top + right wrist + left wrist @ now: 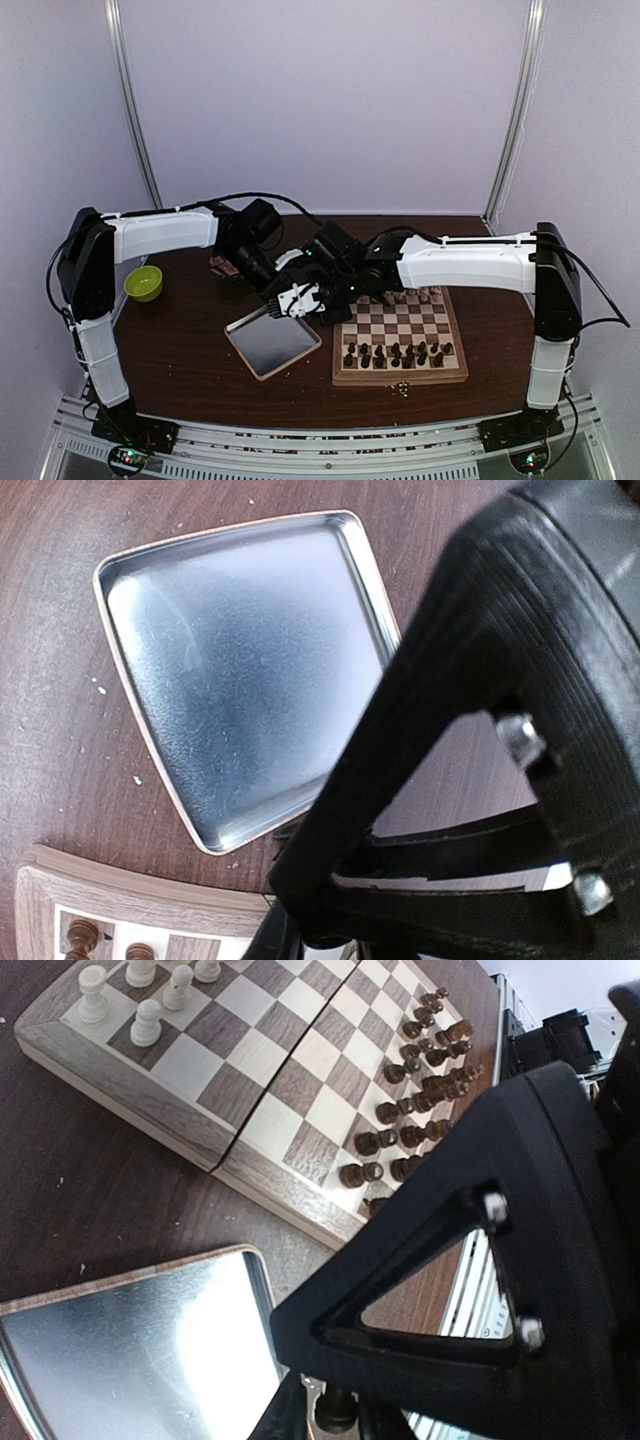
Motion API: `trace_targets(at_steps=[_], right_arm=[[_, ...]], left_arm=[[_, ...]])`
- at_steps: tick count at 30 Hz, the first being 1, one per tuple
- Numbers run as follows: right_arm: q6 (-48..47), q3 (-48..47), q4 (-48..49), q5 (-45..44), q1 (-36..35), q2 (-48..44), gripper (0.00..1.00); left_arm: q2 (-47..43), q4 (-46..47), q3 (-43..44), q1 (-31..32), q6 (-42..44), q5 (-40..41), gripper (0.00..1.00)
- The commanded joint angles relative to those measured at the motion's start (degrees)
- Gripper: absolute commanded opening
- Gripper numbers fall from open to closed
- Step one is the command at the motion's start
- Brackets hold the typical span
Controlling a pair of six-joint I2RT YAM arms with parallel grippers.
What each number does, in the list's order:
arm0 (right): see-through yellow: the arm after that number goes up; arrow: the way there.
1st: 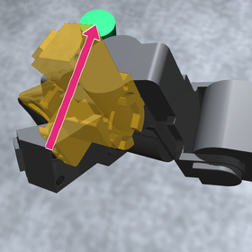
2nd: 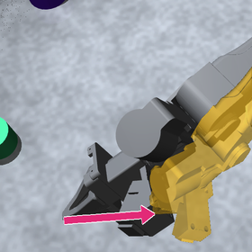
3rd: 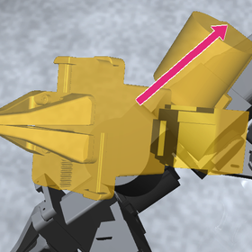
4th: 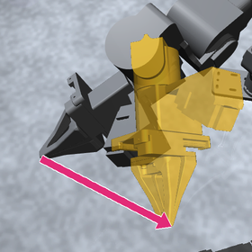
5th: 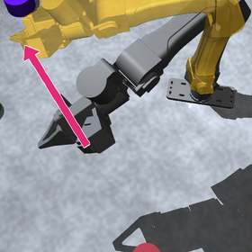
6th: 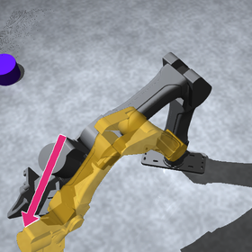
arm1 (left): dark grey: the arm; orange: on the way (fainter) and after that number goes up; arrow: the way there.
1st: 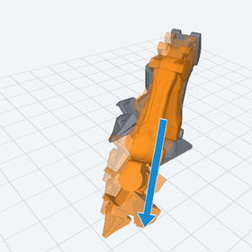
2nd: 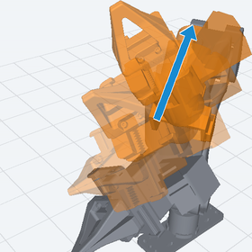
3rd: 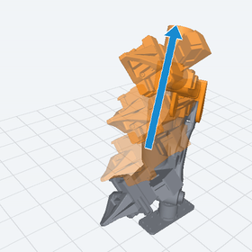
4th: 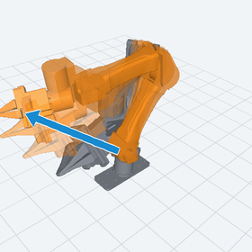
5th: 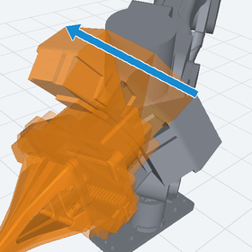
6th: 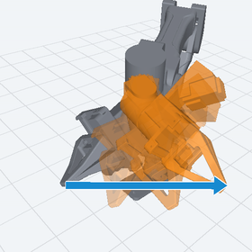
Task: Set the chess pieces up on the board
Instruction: Pass from the left arm to the right, then pass from the right arm to the left
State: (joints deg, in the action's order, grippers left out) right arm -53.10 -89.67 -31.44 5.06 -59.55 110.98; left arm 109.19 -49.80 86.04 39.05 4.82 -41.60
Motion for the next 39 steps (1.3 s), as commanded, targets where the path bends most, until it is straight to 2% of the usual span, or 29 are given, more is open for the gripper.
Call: trace_targets(at_steps=[1,5,9,11,15,18,20,25,39], right_arm=[[3.46,2.02,0.35,0.87,0.54,-2.29,0.16],[6.21,2.31,-0.87,5.47,2.7,-4.53,0.15],[11.4,2.3,-2.74,11.05,5.45,-6.87,0.15],[14.21,2.15,-3.73,14.77,7.55,-8.04,0.15],[22.27,2.0,-3.76,25.74,12.43,-11.31,0.15],[27.85,2.11,-2.88,32.44,15.65,-13.04,0.15],[30.83,2.16,-2.42,36.32,17.32,-13.66,0.15],[35.75,2.93,-1.13,41.77,19.64,-14.41,0.16],[37.52,4.06,0.5,44.92,20.35,-15.18,0.17]], left_arm=[[-3.7,1.05,0.14,-0.47,0.33,4.27,0.22],[-8.23,4.98,-3.76,-1.26,-1.52,7.28,0.23],[-14.39,14.86,-9.43,-1.43,-5.21,9.33,0.25],[-17.26,22.78,-13.25,-1.39,-9.97,10.53,0.25],[-24.33,44.4,-23.46,-0.73,-18.99,14.14,0.25],[-30.28,55.97,-29.55,2.02,-16.97,19.04,0.27],[-31.79,60.79,-30.97,4.4,-14.24,19.5,0.28],[-29.65,62.0,-28.38,8.99,-8.86,19.62,0.29],[-21.41,62.02,-21.71,9.3,-10.8,16.84,0.31]])
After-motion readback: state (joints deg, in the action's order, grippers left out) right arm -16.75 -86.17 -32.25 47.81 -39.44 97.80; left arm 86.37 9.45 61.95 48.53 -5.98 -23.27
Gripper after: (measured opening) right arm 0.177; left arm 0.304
